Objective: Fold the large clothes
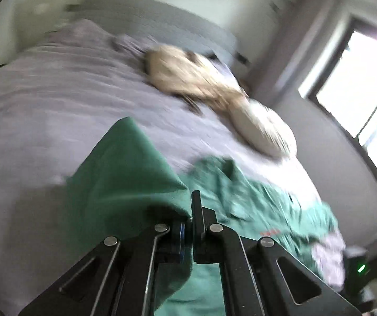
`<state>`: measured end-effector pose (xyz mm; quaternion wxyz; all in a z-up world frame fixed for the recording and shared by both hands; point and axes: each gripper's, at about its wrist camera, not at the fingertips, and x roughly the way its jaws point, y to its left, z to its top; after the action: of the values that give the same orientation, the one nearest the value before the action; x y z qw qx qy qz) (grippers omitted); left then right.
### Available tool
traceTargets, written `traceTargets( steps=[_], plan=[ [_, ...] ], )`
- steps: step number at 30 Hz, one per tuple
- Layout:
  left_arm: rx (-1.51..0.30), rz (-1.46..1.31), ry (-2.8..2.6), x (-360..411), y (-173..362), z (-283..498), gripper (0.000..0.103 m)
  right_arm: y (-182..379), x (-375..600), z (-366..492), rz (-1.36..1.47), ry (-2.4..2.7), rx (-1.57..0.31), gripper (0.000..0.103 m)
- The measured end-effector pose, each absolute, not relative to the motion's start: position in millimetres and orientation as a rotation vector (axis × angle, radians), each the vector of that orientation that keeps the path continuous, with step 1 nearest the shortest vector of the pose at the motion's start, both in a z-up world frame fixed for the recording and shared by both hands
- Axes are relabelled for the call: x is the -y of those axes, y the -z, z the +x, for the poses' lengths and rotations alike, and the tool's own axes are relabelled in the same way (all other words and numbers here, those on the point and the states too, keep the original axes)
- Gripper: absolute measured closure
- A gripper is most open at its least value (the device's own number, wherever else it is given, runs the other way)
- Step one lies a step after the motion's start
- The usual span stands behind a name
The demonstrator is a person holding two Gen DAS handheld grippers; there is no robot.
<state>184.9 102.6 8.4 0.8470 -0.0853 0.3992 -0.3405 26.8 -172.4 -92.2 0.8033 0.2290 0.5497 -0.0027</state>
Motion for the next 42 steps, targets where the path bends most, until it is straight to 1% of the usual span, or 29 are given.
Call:
traceTargets(
  steps=[4, 7, 8, 9, 10, 11, 12, 14, 17, 22, 25, 27, 32, 36, 37, 38, 39, 40, 41, 42],
  plan=[
    [-0.956, -0.036, 0.739, -16.9, 28.5, 164.2, 0.099, 94.9, 227.9, 14.1, 0.538, 0.102, -1.142, 0.000],
    [-1.002, 0.178, 0.638, 28.4, 58.8, 143.1, 0.099, 107.6, 265.7, 4.6, 0.585, 0.162, -1.153, 0.000],
    [-1.005, 0.225, 0.621, 35.8, 67.3, 138.1, 0.095, 110.7, 274.8, 1.1, 0.592, 0.172, -1.157, 0.000],
    [-1.003, 0.262, 0.612, 39.9, 76.1, 132.9, 0.087, 114.0, 284.2, -1.4, 0.595, 0.182, -1.164, 0.000],
    [-1.001, 0.275, 0.618, 39.5, 76.6, 126.3, 0.054, 116.9, 290.1, -2.4, 0.596, 0.192, -1.172, 0.000],
    [-1.000, 0.281, 0.615, 39.6, 77.0, 121.7, 0.011, 119.9, 293.8, -3.2, 0.597, 0.196, -1.180, 0.000],
    [-0.990, 0.290, 0.605, 38.9, 77.3, 116.3, 0.001, 121.9, 296.5, -4.6, 0.597, 0.197, -1.185, 0.000],
    [-0.948, 0.327, 0.590, 41.1, 76.6, 106.8, 0.000, 122.7, 301.9, -4.3, 0.581, 0.194, -1.189, 0.000],
    [-0.933, 0.350, 0.534, 13.6, 58.1, 102.7, 0.000, 116.0, 303.9, -0.1, 0.537, 0.184, -1.180, 0.000],
    [-0.953, 0.277, 0.330, -76.1, 28.1, 110.9, 0.000, 83.4, 270.1, 38.5, 0.373, 0.079, -1.103, 0.000],
    [-1.007, 0.313, 0.179, -125.1, 35.7, 111.7, 0.000, 68.1, 227.0, 69.0, 0.226, 0.003, -1.063, 0.000],
    [-1.052, 0.359, 0.145, -140.5, 48.6, 110.6, 0.000, 62.6, 189.3, 90.7, 0.084, -0.036, -1.037, 0.000],
    [-1.106, 0.425, 0.156, -145.1, 76.4, 103.8, 0.000, 85.4, 107.8, 139.8, -0.303, -0.041, -1.018, 0.000],
    [-1.072, 0.307, 0.061, -153.4, 75.4, 126.0, 0.000, 122.4, 66.5, 169.1, -0.626, 0.063, -0.991, 0.001],
    [-1.070, 0.265, 0.040, -158.6, 75.0, 131.9, 0.000, 131.0, 60.8, 175.6, -0.692, 0.098, -0.976, 0.003],
    [-1.071, 0.215, 0.016, -166.8, 74.4, 136.7, 0.000, 133.1, 58.3, 180.3, -0.721, 0.127, -0.942, 0.009],
    [-1.071, 0.187, 0.009, -172.5, 74.4, 138.3, 0.000, 127.3, 62.0, 182.5, -0.694, 0.151, -0.914, 0.030],
    [-1.072, 0.158, 0.012, -178.4, 74.9, 139.3, 0.000, 113.9, 74.6, 186.0, -0.591, 0.179, -0.900, 0.062],
    [-1.068, 0.138, 0.009, -184.3, 74.7, 139.4, 0.000, 98.5, 93.9, 186.4, -0.434, 0.185, -0.897, 0.067],
    [-1.055, 0.147, -0.026, -189.9, 73.7, 138.5, 0.000, 85.8, 116.9, 185.3, -0.264, 0.188, -0.895, 0.067]
  ],
)
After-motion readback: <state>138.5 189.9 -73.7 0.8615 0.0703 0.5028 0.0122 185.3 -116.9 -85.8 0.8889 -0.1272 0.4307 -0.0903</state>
